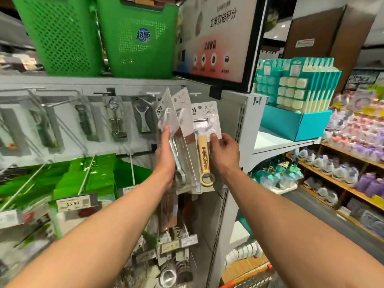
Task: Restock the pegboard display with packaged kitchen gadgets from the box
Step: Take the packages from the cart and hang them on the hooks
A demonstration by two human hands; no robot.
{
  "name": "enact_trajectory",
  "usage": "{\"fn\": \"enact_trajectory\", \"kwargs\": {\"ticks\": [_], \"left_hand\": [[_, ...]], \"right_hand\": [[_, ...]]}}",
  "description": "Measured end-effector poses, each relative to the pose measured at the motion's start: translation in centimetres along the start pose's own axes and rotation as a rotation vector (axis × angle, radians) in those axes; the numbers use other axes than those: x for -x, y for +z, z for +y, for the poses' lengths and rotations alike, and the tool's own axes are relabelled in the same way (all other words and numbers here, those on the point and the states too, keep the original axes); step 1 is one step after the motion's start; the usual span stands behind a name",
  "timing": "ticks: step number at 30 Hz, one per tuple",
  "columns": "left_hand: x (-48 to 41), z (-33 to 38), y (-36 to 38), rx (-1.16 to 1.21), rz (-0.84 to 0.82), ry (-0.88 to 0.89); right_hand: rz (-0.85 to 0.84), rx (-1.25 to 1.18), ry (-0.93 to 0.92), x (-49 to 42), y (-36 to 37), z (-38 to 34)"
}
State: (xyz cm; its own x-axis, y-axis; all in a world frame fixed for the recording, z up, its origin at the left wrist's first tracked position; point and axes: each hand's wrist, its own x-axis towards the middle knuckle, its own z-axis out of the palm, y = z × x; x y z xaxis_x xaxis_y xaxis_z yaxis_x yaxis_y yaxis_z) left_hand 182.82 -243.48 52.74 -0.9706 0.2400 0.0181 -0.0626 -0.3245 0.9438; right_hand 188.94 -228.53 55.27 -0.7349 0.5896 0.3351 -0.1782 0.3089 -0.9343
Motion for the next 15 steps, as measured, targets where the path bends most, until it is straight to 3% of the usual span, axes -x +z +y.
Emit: {"fn": "enact_trajectory", "kwargs": {"ticks": [4, 15], "left_hand": [[-0.8, 0.0, 0.4, -0.045, 0.159, 0.096], [-4.5, -0.5, 0.2, 0.016, 0.115, 0.109]], "right_hand": [[-0.059, -0.009, -0.04, -2.1, 0.8, 0.8], [-0.152, -0.069, -0.009, -5.1, 3.9, 3.1]]}}
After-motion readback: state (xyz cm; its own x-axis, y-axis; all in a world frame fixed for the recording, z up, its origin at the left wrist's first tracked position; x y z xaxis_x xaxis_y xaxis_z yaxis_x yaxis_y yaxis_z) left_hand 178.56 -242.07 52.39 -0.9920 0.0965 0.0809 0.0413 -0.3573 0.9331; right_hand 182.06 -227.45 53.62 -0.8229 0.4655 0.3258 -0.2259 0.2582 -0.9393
